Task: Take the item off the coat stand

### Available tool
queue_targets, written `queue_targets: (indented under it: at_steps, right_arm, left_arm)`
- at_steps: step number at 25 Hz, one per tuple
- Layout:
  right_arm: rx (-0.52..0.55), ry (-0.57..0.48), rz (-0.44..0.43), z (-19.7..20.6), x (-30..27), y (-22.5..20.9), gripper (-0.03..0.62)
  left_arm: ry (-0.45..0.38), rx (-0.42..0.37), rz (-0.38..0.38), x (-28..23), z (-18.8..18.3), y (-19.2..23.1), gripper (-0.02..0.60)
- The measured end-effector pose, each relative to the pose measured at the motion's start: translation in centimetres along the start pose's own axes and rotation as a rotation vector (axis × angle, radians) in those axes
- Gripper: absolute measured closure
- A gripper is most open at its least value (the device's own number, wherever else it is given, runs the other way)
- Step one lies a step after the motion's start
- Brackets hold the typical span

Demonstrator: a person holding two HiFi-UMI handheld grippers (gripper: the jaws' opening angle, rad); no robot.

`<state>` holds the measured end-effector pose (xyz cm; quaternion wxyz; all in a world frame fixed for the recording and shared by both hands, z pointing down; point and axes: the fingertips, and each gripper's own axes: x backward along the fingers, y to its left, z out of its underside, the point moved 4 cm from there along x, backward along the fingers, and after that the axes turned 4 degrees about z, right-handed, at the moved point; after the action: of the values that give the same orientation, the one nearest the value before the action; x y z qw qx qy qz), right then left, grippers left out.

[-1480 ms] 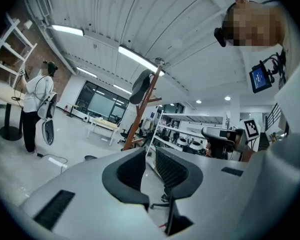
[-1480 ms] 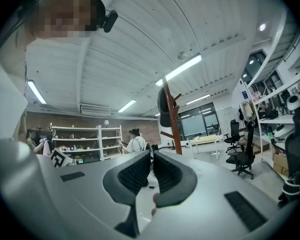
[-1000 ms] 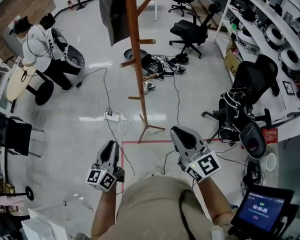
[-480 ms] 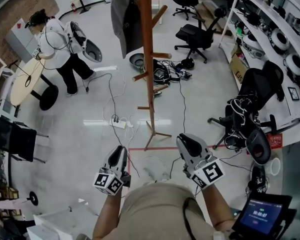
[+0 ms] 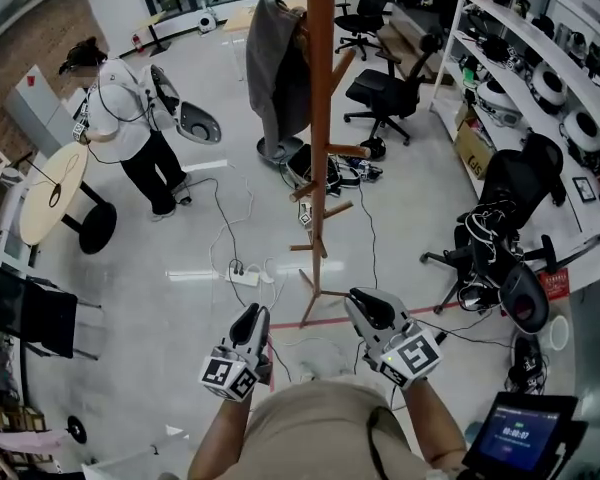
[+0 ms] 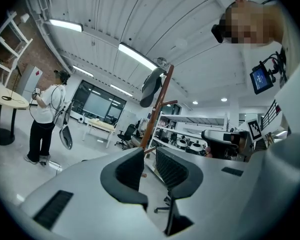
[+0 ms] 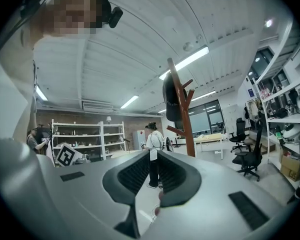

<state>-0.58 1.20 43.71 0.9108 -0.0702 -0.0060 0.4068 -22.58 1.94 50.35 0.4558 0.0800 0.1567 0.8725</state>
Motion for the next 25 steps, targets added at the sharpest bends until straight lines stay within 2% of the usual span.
queue_targets:
  at_steps: [6, 14, 20, 25]
  right_arm:
    - [0.007, -0.048, 0.040, 0.1, -1.8, 0.9, 0.566]
    - [-0.069, -0.149, 0.133, 1.0, -2.4, 0.8, 0.566]
    - [-0.082, -0.153, 0.135, 0.8, -2.7, 1.1, 0.566]
    - [-0.077, -0.159, 0.133, 0.6, -2.6, 0.9, 0.566]
  left_arm:
    - [-0.028, -0.029, 0.035, 0.4, -1.3, 2.3, 0.503]
    - [-0.012, -0.060, 0.042, 1.0, -2.3, 3.3, 0.503]
    - [-0.013, -0.096, 0.039, 2.0, -1.5, 4.1, 0.503]
    - [0.000, -0.077, 0.026, 2.0, -0.6, 3.6, 0.503]
